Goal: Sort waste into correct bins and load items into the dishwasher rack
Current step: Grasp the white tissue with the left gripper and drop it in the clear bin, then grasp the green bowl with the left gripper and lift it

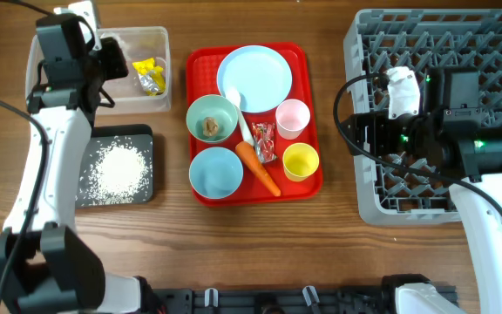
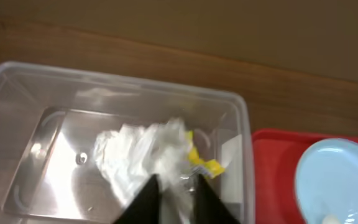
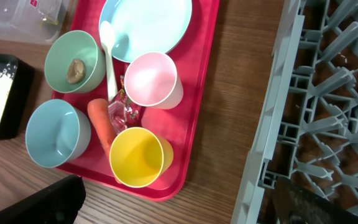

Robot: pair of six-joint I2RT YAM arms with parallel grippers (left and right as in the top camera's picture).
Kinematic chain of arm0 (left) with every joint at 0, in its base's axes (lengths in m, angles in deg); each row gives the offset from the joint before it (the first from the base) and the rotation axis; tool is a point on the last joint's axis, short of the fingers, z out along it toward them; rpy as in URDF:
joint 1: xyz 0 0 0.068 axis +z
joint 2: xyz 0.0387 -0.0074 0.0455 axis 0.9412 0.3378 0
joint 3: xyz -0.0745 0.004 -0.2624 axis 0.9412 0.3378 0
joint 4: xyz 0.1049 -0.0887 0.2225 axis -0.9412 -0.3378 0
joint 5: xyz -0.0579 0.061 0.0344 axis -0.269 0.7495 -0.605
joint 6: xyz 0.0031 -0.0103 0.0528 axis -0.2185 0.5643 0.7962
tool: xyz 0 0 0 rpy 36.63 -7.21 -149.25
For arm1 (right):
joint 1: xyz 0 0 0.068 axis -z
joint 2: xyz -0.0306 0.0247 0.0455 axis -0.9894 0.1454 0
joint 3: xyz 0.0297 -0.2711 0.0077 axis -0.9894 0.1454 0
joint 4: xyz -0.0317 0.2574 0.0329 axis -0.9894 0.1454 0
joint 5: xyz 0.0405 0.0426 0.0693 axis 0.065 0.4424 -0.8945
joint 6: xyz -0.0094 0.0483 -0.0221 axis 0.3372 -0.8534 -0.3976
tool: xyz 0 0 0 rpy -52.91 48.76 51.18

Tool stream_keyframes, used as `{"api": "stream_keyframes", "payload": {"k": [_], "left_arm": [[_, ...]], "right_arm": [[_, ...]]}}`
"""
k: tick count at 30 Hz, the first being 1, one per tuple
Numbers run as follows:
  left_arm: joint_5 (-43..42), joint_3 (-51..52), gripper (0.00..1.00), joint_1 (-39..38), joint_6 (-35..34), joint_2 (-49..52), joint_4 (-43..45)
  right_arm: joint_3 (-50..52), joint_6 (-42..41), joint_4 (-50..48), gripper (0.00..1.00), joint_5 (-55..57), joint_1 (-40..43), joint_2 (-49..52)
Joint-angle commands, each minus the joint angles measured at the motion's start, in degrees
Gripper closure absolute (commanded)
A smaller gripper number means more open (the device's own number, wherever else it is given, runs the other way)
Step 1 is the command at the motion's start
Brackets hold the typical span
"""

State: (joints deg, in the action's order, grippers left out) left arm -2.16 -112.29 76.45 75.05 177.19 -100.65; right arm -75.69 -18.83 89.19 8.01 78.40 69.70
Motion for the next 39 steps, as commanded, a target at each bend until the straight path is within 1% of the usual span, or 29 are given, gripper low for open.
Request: {"api": "stream_keyframes", "payload": {"k": [1,5,6,7,10,15,17,19,21,25,29,30,32,33,35,37,39], "left_arm": [[-0.8,-0.3,0.00,-0.4,-0.6,4.8,-0.3],[-5.4,-0.3,0.00,-2.2,-0.6,4.2,-0.4],[-6.5,-0.3,0.00,-6.0,0.5,1.7,-2.8],[-6.5,-0.3,0.01,-7.1,1.5,1.2,-3.8],[-6.1,-0.3,0.02,-13.9,2.9,0.5,-9.0],[-6.1,-0.2,0.14,-23.8,2.8,3.1,-19.9],[-6.1,-0.2,0.16,-26.8,2.9,4.8,-21.4],[-4.1,-0.2,0.19,-30.1,2.9,8.0,-21.1],[-2.2,-0.2,0.20,-31.5,2.9,11.3,-20.3],[-2.3,-0.2,0.26,-32.2,2.6,18.5,-19.3],[-2.3,-0.2,0.34,-32.2,2.7,20.3,-19.0],[-2.3,-0.2,0.39,-32.2,2.6,20.3,-18.6],[-2.3,-0.2,0.58,-32.2,2.6,20.3,-17.6],[-2.3,-0.2,0.66,-32.2,2.6,20.3,-17.2],[-2.3,-0.2,0.78,-32.2,2.6,20.2,-16.8],[-2.3,-0.7,0.96,-32.2,2.4,20.0,-16.9],[-2.3,-1.4,0.96,-32.2,-0.5,19.0,-17.3]], "right_arm": [[-0.8,-0.4,-0.5,0.00,0.4,-0.2,0.5],[-0.8,-0.3,-0.4,0.00,0.4,-0.2,0.5],[-0.8,-0.3,-0.4,0.00,0.4,-0.2,0.5],[-0.8,-0.3,-0.4,0.00,0.4,-0.2,0.5],[-0.8,-0.4,-0.5,0.00,0.4,-0.2,0.5],[-0.8,-0.3,-0.3,0.00,0.4,-0.2,0.5],[-0.8,-0.3,-0.6,0.00,0.4,-0.2,0.5],[-0.8,-0.3,-0.7,0.00,0.4,-0.2,0.5],[-0.8,-0.3,-0.4,0.00,0.4,-0.2,0.5],[-0.8,-0.3,0.3,0.00,0.4,-0.2,0.5],[-0.8,-0.3,0.2,0.00,0.4,-0.2,0.5],[-0.8,-0.2,0.2,0.00,0.4,-0.2,0.5],[-0.8,-0.2,0.2,0.00,0.4,-0.2,0.5],[-0.8,-0.3,0.2,0.00,0.4,-0.2,0.5],[-0.8,-0.2,0.2,0.00,0.4,-0.2,0.5],[-0.8,-0.2,0.2,0.00,0.4,-0.2,0.5],[-0.8,-0.2,0.2,0.00,0.4,-0.2,0.5]]}}
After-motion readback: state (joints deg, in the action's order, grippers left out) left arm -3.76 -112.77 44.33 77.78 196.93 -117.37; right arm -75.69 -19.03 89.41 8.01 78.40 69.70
